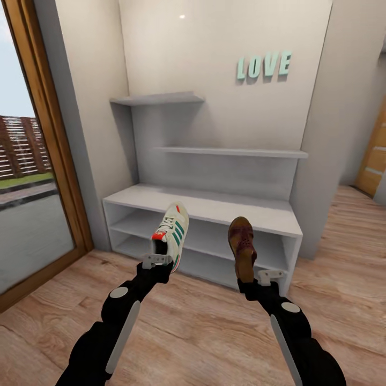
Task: Pick up the two gym shoes and the two sandals from the corridor floor and place them onto the hallstand (shoe rack) in the corridor, making sure they are on the rack and not on the floor. Arrange them so the two gym shoes are next to each other and the two sandals are next to each other.
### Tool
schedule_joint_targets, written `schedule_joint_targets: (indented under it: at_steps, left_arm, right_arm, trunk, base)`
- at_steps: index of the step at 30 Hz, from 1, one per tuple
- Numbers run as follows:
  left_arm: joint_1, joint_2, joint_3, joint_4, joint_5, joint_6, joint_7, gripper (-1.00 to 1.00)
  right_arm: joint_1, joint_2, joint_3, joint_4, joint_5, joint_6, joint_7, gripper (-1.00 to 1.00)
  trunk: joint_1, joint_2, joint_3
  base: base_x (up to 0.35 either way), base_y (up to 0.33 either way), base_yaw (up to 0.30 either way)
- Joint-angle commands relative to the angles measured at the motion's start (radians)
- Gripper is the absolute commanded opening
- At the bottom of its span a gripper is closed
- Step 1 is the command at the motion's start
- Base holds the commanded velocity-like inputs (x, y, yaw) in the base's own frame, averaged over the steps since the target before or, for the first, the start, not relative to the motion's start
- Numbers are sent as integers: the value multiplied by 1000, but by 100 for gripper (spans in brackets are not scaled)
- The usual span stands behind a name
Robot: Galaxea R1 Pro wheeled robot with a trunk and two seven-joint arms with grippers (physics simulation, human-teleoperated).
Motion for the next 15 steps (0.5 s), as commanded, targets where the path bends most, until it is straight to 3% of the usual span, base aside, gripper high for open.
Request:
schedule_joint_targets:
  at_steps: [1,7,15]
  left_arm:
    - [0,0,1,-1,9,5,1,-100]
    - [0,0,1,-1,9,5,1,-100]
    - [0,0,1,-1,9,5,1,-100]
  right_arm:
    - [-1,0,0,-1,-4,6,1,-100]
    - [-1,1,0,-1,-4,6,1,-100]
    - [-1,0,0,-1,-4,6,1,-100]
  trunk:
    - [0,0,-1]
    - [0,0,2]
    - [0,0,5]
  base:
    - [1,301,-296]
    - [0,245,-296]
    - [0,130,-296]
